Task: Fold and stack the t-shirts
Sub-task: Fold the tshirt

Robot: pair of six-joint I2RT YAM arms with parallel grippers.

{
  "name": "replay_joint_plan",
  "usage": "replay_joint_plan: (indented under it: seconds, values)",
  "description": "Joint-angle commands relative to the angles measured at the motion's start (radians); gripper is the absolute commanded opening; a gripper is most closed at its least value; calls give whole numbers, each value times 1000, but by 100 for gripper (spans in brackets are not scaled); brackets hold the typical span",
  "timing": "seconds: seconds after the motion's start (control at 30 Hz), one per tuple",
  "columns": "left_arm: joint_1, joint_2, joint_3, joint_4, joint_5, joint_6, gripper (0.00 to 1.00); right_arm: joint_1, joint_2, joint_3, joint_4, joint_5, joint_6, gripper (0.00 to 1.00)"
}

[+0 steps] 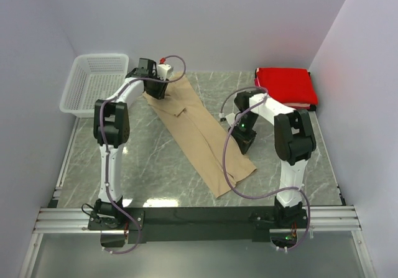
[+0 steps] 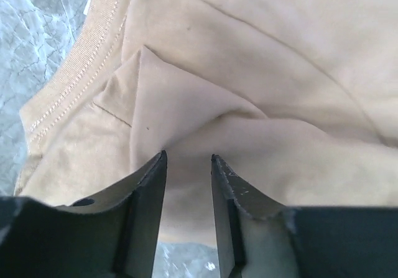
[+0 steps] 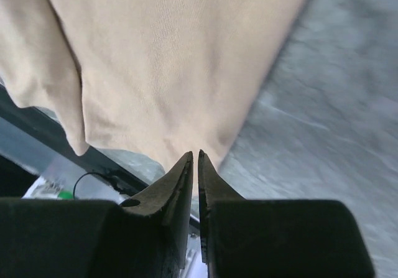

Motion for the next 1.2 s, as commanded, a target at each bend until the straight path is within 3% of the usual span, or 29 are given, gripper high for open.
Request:
replay_joint_plan:
  seconds: [0.0, 0.17, 0.4, 0.6, 0.77, 1.0, 1.17]
  values:
    - [-2, -208, -88, 119, 67, -34, 43, -13, -65, 66, 35, -9, -16, 15]
    - [-2, -348, -282, 137, 71, -150, 43, 19, -20, 104, 37, -61, -3, 15]
    - [-1, -486, -475, 174, 91, -251, 40, 56, 38, -23, 92, -27, 27, 13]
    - [-16, -469, -497, 93, 85, -293, 37, 131, 14, -140, 72, -125, 37, 10]
    - [-59, -439, -514, 91, 77, -317, 36, 271, -17, -148, 25, -321, -6, 12]
    - [-126, -351, -517, 48, 56, -380, 33, 175, -101, -135, 15, -336, -36, 32]
    - [-131, -218, -440, 16, -21, -407, 31, 78, -111, -76, 26, -270, -33, 33]
